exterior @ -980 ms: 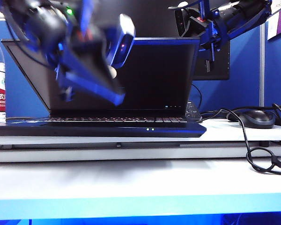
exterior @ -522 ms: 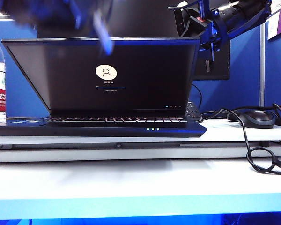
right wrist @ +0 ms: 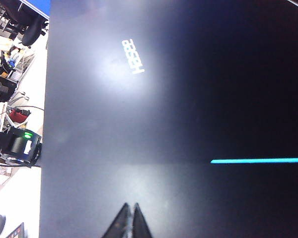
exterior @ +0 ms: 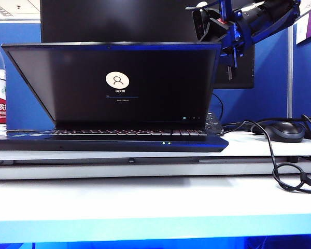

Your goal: Close the lid of the black laptop.

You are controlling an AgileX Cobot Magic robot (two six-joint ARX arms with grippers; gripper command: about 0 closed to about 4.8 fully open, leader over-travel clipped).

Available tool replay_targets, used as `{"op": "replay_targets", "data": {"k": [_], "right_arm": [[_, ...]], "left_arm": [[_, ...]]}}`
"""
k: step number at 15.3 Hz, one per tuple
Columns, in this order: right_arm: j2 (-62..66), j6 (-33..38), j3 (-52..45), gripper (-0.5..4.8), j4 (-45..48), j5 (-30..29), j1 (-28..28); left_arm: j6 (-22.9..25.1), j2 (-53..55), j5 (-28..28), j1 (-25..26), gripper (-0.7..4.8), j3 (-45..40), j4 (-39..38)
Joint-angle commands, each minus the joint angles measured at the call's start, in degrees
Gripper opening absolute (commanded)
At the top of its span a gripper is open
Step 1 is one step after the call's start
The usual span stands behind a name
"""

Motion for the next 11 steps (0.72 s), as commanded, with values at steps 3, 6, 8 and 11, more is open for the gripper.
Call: {"op": "replay_targets", "data": {"k": [3,6,8,11], "right_arm": [[-0.7,-0.3,0.0,-0.02,-1.9,0.0,0.2],[-1.1,-0.3,0.0,-0.01,-1.9,0.2,0.2],[-1.1,-0.2,0.0,-0.01,-2.3,0.2,0.2],[-1.1,-0.2,0.0,-0.02,-3.2,0.2,0.2]], "left_arm": [[-6.0,2.4,-58.8,0.3,-0.05,-2.5,7.3],[-9.3,4.1,-49.7,1.6,-0.05,-9.1,10.0],[-9.7,5.0,-49.7,1.6,-0.05,-12.1,10.5],[-12.1,5.1,-49.6,1.6,-0.05,-16.0,10.5]]}}
